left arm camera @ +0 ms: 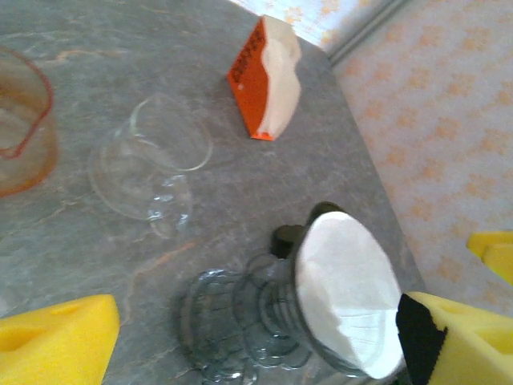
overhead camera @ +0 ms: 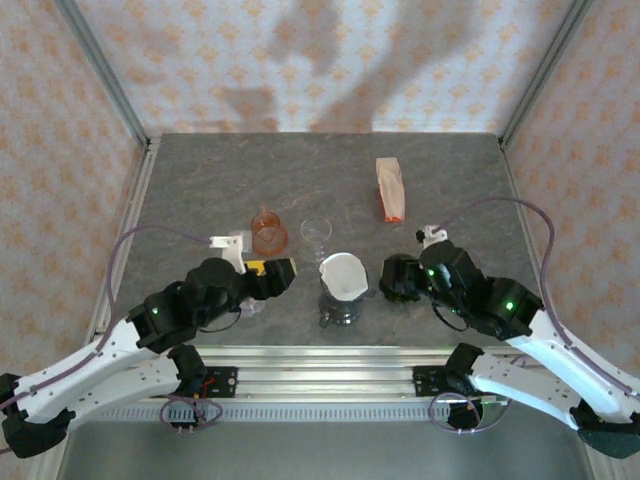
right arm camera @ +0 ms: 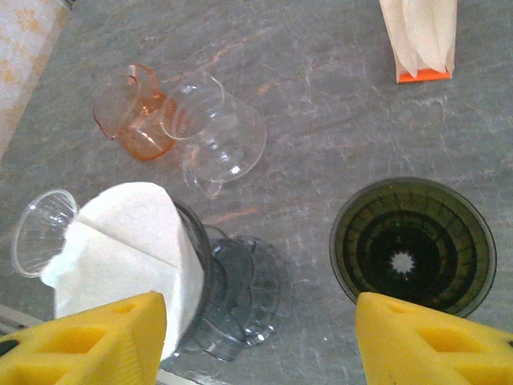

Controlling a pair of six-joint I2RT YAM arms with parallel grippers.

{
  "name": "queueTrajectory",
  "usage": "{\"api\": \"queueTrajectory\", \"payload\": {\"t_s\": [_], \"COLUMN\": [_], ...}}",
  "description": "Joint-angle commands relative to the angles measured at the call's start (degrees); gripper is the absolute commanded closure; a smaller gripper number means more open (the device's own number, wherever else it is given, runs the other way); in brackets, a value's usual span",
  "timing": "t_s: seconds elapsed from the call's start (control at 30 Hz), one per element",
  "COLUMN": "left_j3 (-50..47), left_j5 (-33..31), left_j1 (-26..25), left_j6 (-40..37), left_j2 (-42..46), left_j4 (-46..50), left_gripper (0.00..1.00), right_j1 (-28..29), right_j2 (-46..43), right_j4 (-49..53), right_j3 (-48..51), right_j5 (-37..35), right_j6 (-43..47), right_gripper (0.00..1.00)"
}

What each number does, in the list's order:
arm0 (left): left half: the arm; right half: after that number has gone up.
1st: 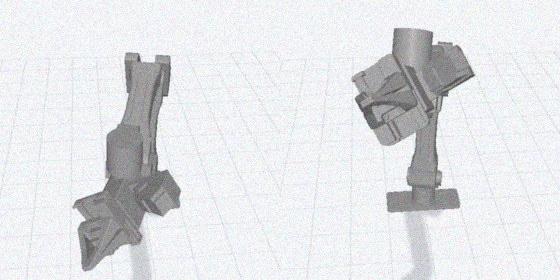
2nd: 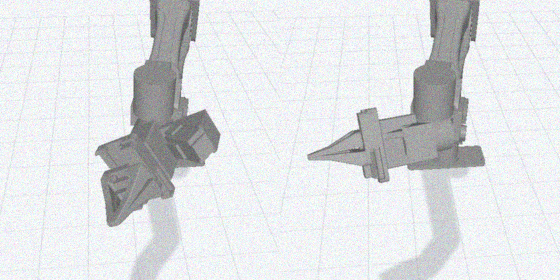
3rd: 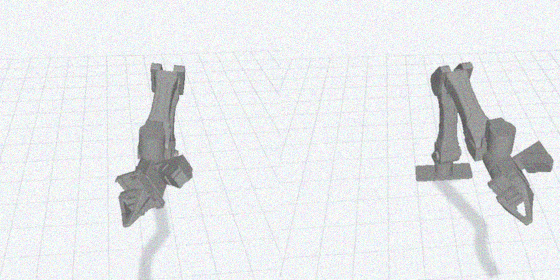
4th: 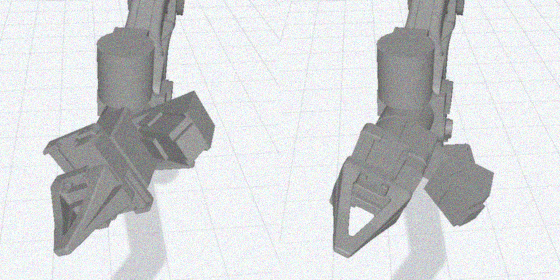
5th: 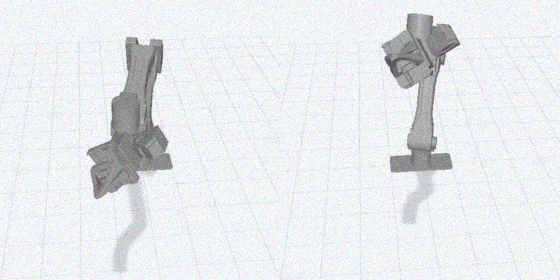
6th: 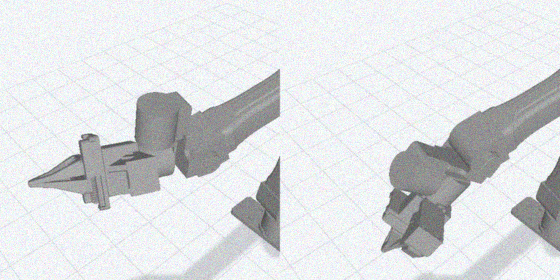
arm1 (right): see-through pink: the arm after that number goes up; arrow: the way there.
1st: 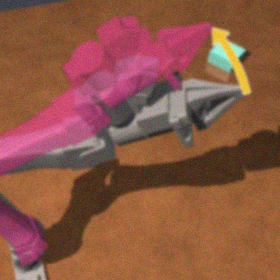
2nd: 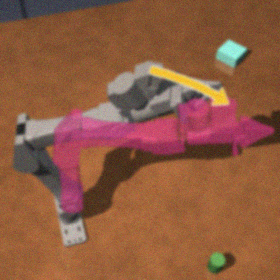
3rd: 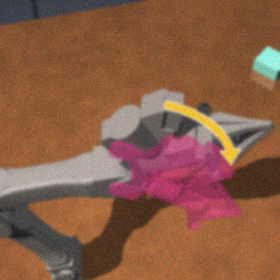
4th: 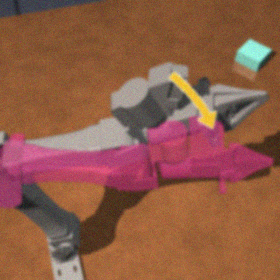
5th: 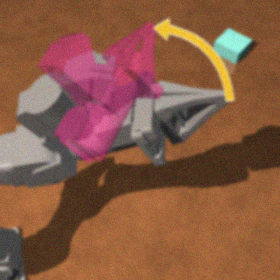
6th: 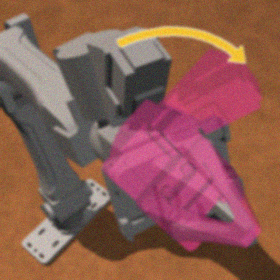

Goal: Place the coffee filter in the dripper

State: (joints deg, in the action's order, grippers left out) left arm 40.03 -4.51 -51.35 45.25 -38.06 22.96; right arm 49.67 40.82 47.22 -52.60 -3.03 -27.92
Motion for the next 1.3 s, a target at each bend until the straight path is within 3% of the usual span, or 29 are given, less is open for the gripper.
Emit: {"api": "queueTrajectory", "payload": {"t_s": [0.0,0.13,0.37,0.53,0.63,0.87,1.07,1.27], "left_j3": [-3.4,-4.9,-4.5,-4.2,-3.9,-0.5,2.1,4.5], "left_j5": [-5.5,-5.4,-7.5,-8.2,-8.3,3.4,9.8,10.0], "left_j1": [0.2,0.2,0.4,2.3,4.3,17.9,29.0,33.4], "left_j6": [3.0,3.4,3.7,3.9,3.2,-3.1,-6.1,-7.3], "left_j2": [2.4,3.8,4.6,7.1,7.0,-3.9,-18.8,-30.4], "left_j4": [3.3,4.6,9.5,12.5,14.0,7.1,-3.4,-10.8], "left_gripper": [0.07,0.07,0.08,0.15,0.24,0.44,0.49,0.50], "right_j1": [-0.1,-0.1,0.9,4.4,6.3,6.8,6.8,6.8], "right_j2": [-3.6,-7.0,-15.5,-18.0,-17.5,-17.6,-17.6,-17.6], "right_j4": [1.4,2.5,0.2,-3.6,-8.1,-9.0,-10.0,-9.8], "right_j3": [2.8,7.1,17.7,24.5,28.5,29.8,30.8,30.9], "right_j5": [-1.5,3.5,9.9,11.6,12.1,10.9,10.6,10.2], "right_j6": [-2.4,-3.2,-7.0,-11.1,-13.6,-13.7,-14.3,-13.9], "right_gripper": [0.36,0.36,0.46,0.55,0.61,0.67,0.67,0.67]}}
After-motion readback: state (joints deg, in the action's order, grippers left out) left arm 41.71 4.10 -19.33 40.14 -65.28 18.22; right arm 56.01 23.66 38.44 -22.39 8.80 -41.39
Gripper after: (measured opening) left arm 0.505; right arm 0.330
